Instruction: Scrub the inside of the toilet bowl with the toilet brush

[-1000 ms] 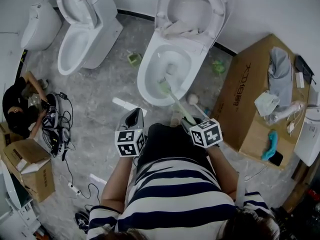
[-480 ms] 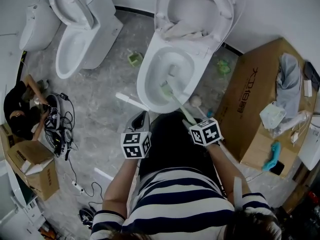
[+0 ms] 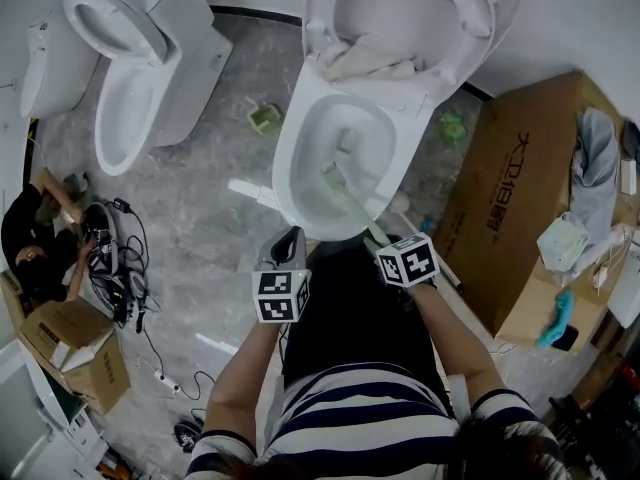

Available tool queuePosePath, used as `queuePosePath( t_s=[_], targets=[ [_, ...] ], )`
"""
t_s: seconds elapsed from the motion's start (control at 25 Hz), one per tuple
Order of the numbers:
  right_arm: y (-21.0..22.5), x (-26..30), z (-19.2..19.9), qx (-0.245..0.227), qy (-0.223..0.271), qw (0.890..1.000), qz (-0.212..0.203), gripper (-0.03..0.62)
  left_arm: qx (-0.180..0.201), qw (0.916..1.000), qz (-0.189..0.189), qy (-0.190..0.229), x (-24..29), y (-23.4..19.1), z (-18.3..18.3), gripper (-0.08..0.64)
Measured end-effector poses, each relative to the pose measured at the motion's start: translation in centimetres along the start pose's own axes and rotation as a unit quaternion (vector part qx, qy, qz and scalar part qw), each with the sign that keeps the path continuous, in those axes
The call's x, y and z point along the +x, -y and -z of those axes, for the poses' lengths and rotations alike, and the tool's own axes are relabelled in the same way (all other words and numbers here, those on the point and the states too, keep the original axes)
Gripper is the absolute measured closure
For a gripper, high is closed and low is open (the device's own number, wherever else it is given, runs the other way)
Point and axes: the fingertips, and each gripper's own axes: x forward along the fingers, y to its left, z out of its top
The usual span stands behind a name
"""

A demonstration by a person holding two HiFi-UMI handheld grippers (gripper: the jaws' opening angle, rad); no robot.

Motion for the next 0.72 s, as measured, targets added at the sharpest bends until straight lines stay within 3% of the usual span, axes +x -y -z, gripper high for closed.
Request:
queuePosePath(
  t_s=[0.72],
  targets=[
    [1.9,9.4,-3.6,0.026,-0.008,1.0,0.004,0.551,-0.017,0.9993,0.015,-0.029,7.4,-4.8,1.8,0.56]
  ],
)
